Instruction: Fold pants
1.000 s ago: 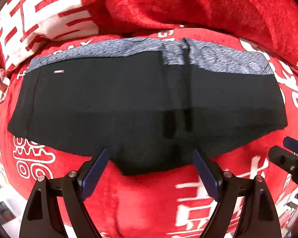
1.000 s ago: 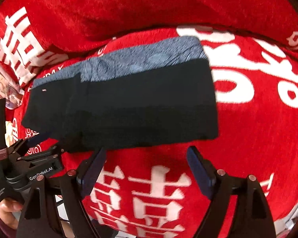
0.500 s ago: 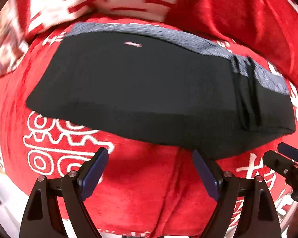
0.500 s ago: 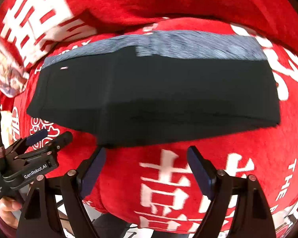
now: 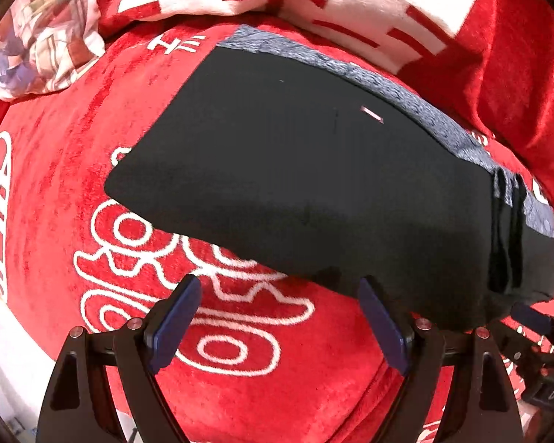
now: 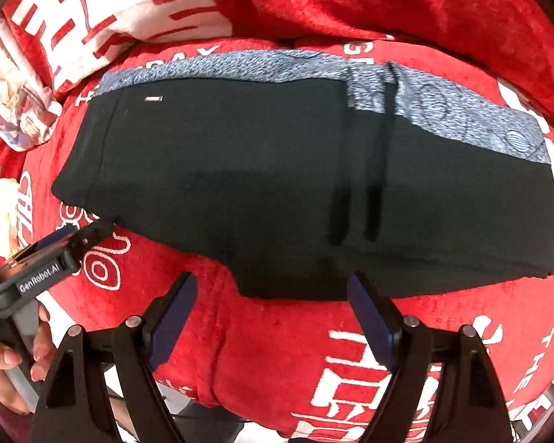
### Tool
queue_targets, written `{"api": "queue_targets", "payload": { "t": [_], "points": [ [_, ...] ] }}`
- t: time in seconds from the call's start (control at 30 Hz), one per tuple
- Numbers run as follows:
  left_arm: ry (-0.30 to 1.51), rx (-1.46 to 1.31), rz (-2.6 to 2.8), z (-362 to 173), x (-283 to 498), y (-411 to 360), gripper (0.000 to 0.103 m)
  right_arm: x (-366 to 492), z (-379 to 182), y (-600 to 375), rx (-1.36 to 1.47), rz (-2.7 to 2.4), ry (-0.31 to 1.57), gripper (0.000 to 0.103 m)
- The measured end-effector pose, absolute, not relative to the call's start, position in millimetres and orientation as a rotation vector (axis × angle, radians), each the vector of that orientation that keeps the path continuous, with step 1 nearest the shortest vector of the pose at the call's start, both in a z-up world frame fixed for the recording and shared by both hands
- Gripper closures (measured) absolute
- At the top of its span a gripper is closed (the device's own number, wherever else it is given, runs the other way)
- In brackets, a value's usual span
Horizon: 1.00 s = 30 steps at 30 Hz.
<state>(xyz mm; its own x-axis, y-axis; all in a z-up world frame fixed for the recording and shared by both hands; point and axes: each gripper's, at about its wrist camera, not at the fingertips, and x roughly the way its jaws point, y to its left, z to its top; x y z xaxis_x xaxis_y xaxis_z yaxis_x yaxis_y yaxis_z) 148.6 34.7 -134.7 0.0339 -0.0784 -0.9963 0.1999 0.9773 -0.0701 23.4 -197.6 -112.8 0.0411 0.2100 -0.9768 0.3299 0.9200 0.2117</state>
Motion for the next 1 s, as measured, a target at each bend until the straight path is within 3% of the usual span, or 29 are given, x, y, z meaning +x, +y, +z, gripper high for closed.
{"api": "queue_targets", "payload": {
  "t": [0.4,1.0],
  "points": [
    [1.526,0.064,-0.223,-140,169,54,0.016,43,-121,-173,0.421,-0.07,1.567,0.017],
    [1.546,-0.445,-0.315,-159,192,123,0.016,47,-130,-162,0.443,-0.03,1.576,0.017]
  ]
}}
